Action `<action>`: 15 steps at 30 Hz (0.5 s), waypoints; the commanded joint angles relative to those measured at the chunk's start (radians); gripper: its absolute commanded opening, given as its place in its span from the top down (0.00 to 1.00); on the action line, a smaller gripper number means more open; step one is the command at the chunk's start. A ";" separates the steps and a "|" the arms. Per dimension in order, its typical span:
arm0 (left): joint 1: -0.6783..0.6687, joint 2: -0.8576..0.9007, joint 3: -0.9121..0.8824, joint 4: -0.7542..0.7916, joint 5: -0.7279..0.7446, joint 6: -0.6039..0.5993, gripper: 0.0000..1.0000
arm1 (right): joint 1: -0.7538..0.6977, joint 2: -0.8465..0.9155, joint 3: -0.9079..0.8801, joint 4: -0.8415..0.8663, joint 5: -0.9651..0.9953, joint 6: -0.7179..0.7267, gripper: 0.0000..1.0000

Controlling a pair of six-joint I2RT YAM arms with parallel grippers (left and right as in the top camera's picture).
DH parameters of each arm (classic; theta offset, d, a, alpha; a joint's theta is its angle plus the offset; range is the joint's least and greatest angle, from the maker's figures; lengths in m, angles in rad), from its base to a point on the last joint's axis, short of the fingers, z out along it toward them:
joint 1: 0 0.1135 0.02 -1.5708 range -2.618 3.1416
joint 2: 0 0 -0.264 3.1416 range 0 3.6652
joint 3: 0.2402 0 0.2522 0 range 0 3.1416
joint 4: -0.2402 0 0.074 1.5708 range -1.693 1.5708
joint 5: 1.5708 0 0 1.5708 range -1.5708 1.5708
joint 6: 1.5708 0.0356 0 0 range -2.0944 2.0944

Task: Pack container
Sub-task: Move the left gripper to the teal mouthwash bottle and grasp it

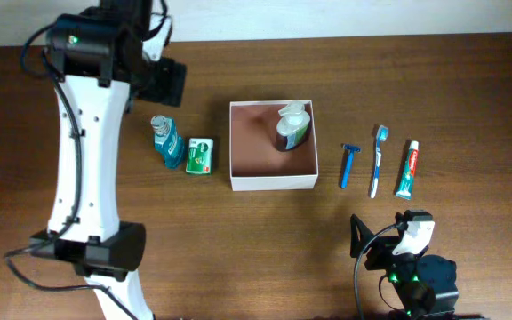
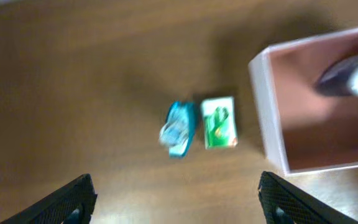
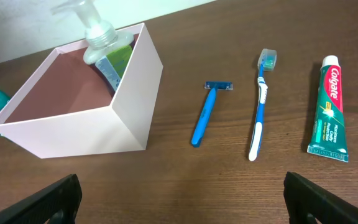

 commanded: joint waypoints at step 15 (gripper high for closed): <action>0.080 0.016 -0.694 0.429 0.142 0.074 0.19 | -0.006 -0.007 -0.006 -0.001 0.005 -0.006 0.01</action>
